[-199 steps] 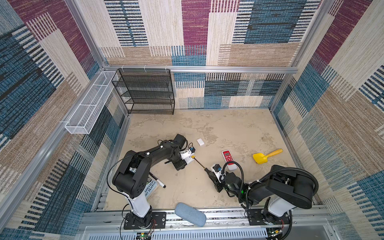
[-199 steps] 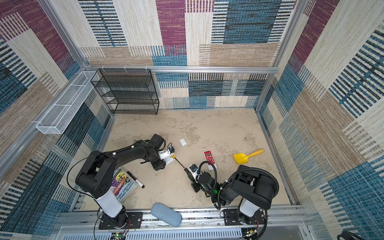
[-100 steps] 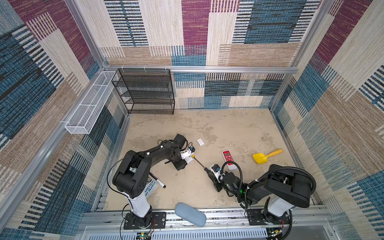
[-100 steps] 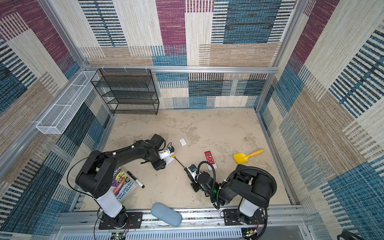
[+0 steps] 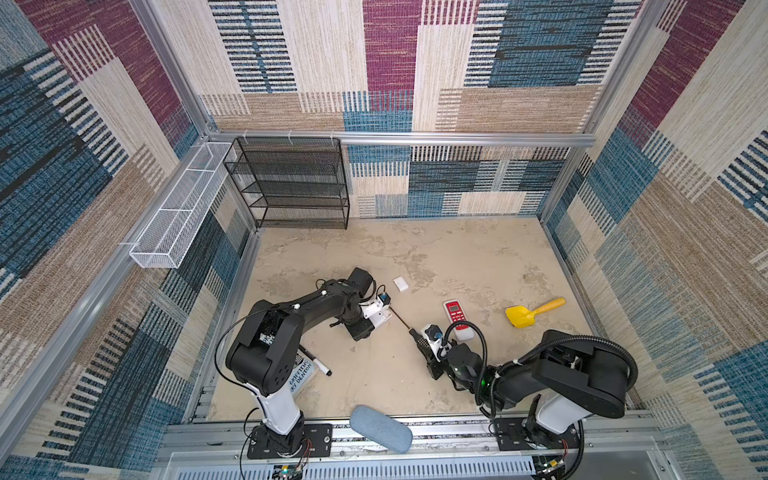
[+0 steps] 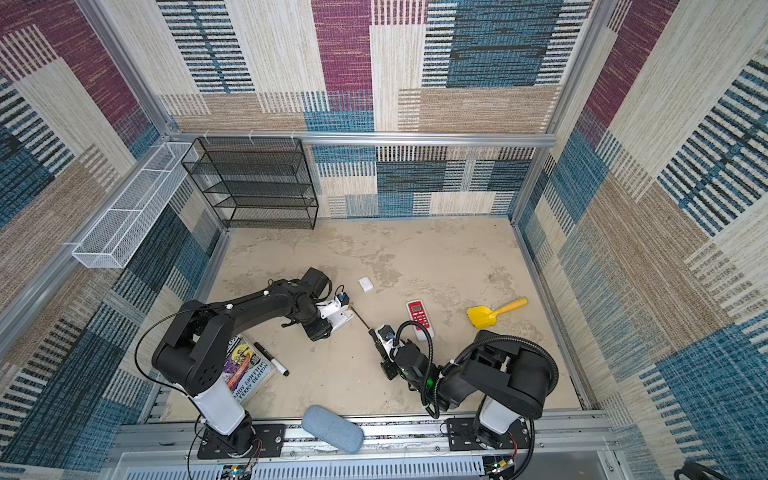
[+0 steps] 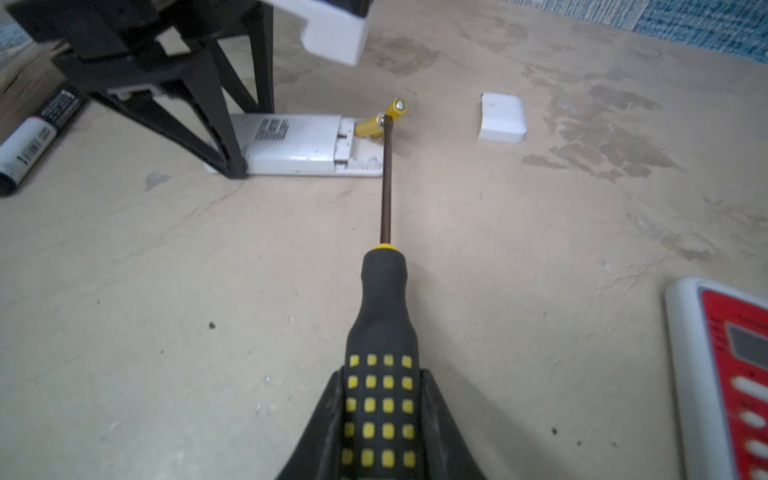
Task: Unload the batteries from the remote control
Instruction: 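Lever the screwdriver tip upward to flip the yellow batteries out of the remote, then lift the screwdriver away from the emptied remote with the right gripper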
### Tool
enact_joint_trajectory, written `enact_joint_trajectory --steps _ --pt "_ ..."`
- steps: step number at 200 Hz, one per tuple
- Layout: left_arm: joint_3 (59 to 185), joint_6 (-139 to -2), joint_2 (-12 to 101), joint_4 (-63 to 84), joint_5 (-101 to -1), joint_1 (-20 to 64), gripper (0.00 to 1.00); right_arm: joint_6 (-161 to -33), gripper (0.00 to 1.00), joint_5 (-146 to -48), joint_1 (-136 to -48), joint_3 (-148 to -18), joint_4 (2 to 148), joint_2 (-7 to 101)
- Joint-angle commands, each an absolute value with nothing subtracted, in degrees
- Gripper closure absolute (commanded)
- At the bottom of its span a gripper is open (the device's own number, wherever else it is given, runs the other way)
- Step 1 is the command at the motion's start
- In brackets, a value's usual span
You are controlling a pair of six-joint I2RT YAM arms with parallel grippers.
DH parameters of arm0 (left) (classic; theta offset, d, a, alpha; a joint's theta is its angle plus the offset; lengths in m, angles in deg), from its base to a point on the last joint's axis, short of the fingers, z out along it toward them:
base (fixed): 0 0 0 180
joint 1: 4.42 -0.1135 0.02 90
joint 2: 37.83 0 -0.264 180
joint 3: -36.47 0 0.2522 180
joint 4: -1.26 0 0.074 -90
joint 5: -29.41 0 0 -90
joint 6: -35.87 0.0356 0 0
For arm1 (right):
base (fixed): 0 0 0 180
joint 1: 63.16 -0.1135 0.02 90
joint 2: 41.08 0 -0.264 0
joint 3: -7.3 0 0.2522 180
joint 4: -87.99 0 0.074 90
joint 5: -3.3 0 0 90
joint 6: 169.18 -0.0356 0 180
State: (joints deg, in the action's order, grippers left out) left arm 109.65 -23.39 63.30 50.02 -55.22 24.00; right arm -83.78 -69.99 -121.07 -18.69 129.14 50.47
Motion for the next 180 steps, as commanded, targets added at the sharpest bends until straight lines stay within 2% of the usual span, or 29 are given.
enact_joint_trajectory --steps 1,94,180 --pt "108.68 -19.32 64.45 56.76 -45.99 24.58 0.46 -83.82 1.0 -70.13 -121.52 -19.11 132.59 50.07" --pt "108.76 -20.55 64.81 55.68 -49.89 24.54 0.46 -88.1 1.0 -65.88 -121.26 -21.51 126.61 52.77" --pt "108.85 -21.04 64.3 55.58 -52.21 23.84 0.44 -88.99 1.0 -67.31 -119.41 -21.53 127.49 55.48"
